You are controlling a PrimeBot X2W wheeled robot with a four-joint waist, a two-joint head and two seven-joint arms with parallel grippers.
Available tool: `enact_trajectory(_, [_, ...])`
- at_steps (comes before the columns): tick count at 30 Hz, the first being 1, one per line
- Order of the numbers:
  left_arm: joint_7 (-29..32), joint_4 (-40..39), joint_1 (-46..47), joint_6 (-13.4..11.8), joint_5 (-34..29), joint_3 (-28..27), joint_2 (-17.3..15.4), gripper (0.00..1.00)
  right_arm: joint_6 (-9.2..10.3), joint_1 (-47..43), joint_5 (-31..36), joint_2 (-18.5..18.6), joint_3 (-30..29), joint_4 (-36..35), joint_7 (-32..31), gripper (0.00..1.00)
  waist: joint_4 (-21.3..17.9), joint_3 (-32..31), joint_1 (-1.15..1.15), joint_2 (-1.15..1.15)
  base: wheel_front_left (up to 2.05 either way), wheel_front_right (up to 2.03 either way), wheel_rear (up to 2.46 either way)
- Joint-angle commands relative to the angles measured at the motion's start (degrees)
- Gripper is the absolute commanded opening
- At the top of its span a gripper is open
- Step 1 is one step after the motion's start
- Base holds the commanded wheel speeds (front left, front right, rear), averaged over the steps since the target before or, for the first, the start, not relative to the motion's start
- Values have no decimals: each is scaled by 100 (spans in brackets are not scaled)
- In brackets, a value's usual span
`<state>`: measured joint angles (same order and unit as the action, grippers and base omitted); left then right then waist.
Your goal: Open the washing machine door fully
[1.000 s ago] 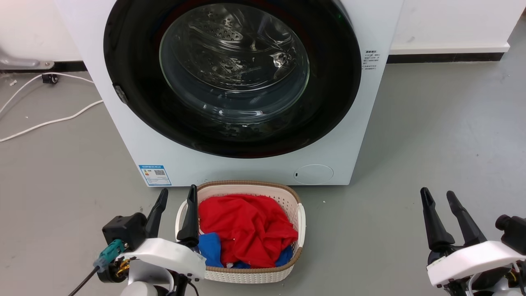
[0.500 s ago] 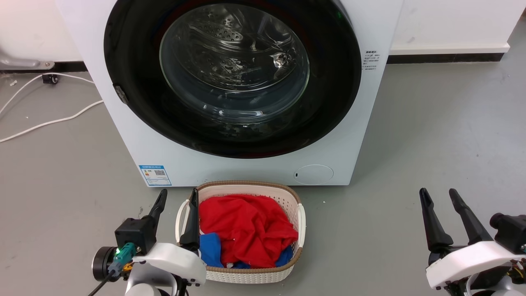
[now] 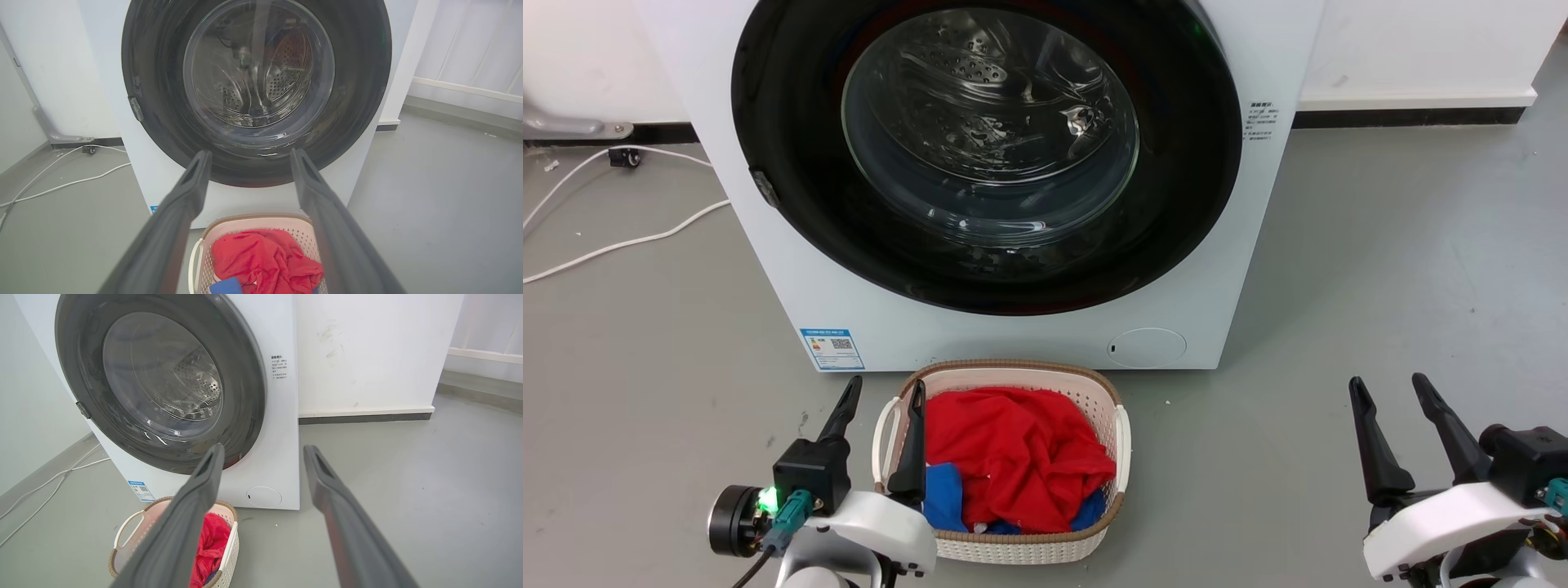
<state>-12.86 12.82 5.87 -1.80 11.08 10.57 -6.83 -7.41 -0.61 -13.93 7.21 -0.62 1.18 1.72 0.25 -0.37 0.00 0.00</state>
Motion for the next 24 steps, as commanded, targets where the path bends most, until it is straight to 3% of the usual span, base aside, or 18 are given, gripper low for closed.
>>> enact_trajectory(1, [-36, -5, 14, -27, -108, 12, -29, 100, -12, -20, 108, 31, 11, -31, 27, 100, -1, -4, 0, 0, 0, 0, 0])
enact_trajectory(24, [-248, 215, -17, 212, -445, -269, 164, 100, -14, -81, 736, -113, -117, -95, 151, 100, -6, -56, 0, 0, 0, 0, 0])
